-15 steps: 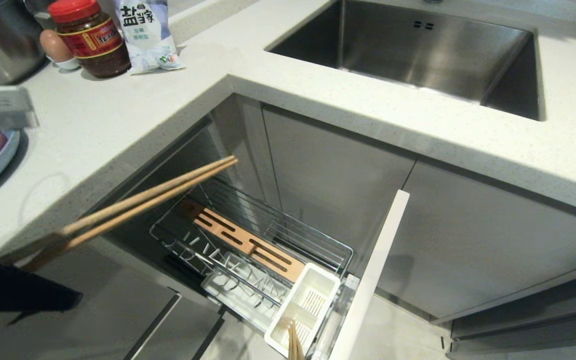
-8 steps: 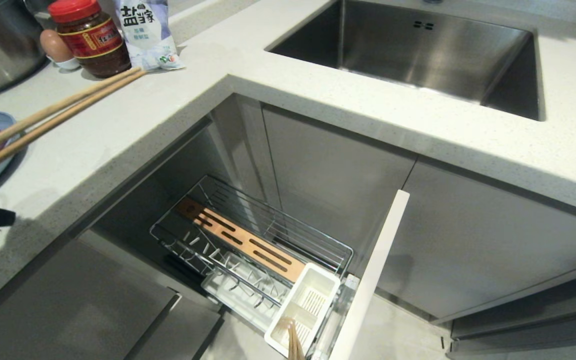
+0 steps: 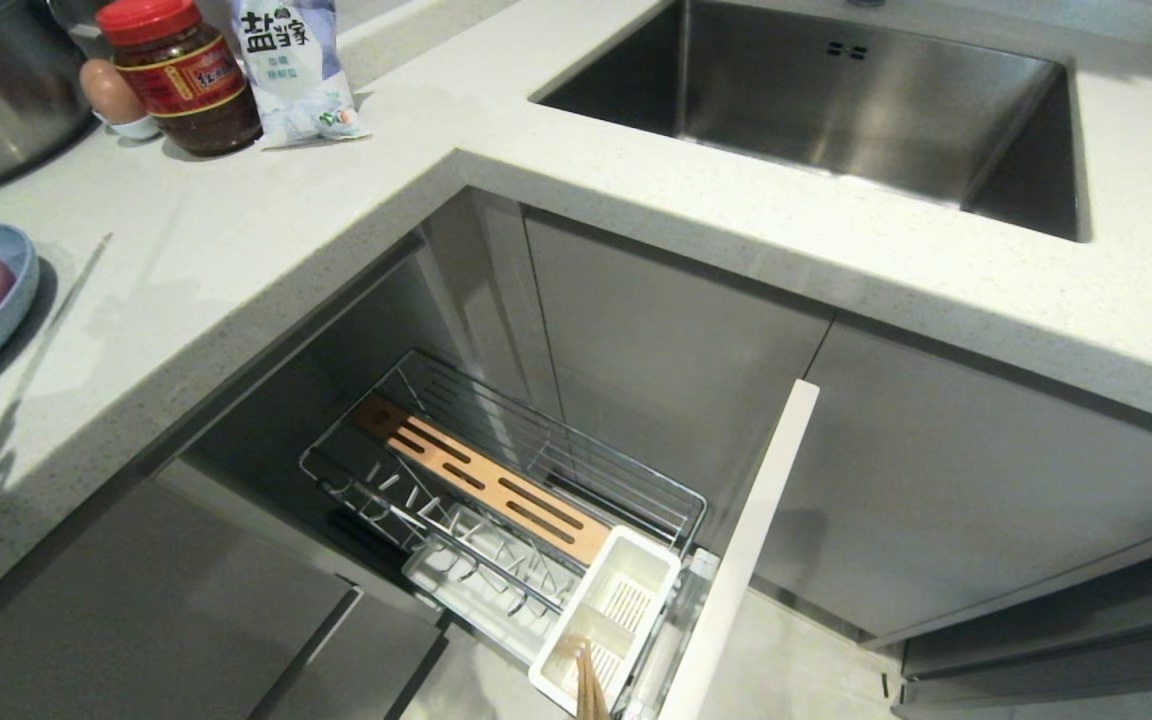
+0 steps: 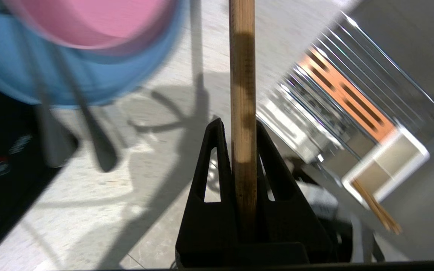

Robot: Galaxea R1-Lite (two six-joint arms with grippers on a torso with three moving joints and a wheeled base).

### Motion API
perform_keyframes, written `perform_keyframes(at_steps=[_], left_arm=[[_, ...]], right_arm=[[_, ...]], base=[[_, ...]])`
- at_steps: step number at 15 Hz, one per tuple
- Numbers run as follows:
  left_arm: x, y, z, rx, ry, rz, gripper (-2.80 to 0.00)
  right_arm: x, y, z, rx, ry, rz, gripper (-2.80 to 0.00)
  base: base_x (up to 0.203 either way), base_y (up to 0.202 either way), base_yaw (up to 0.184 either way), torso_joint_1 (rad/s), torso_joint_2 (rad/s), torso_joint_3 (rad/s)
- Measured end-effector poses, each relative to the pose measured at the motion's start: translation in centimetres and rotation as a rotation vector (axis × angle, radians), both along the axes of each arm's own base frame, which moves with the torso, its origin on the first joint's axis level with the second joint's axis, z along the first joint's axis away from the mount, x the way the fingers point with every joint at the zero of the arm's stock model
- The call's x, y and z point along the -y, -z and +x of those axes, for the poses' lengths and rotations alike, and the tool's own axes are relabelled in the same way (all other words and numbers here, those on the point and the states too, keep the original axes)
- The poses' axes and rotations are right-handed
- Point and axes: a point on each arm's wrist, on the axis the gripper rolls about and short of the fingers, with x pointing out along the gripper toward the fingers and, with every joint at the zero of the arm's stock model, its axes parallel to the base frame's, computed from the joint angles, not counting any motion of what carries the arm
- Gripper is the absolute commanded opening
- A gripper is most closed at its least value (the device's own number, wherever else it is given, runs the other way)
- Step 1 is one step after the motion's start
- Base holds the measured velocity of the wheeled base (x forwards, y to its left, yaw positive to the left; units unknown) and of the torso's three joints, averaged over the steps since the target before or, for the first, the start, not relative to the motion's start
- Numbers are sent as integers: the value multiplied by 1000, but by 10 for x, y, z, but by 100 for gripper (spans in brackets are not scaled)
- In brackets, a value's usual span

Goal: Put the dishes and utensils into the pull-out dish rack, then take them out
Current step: Take the chopsticks out of the cupboard

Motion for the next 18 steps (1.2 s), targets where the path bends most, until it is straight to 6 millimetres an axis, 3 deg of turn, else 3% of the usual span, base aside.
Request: perform_keyframes(at_steps=[9,13,18], left_arm=[[-31,5,-21,31,-497,14,-280],[-33,24,-24,-46,-543,-39,-280],[-34,47,-11,-92,-563,-132,-280]], right_arm=[[0,0,0,0,0,0,-280],[0,0,0,0,0,0,-280],[0,0,0,0,0,0,-280]], base=[[0,0,0,0,0,0],[0,0,0,0,0,0],[0,0,0,0,0,0]])
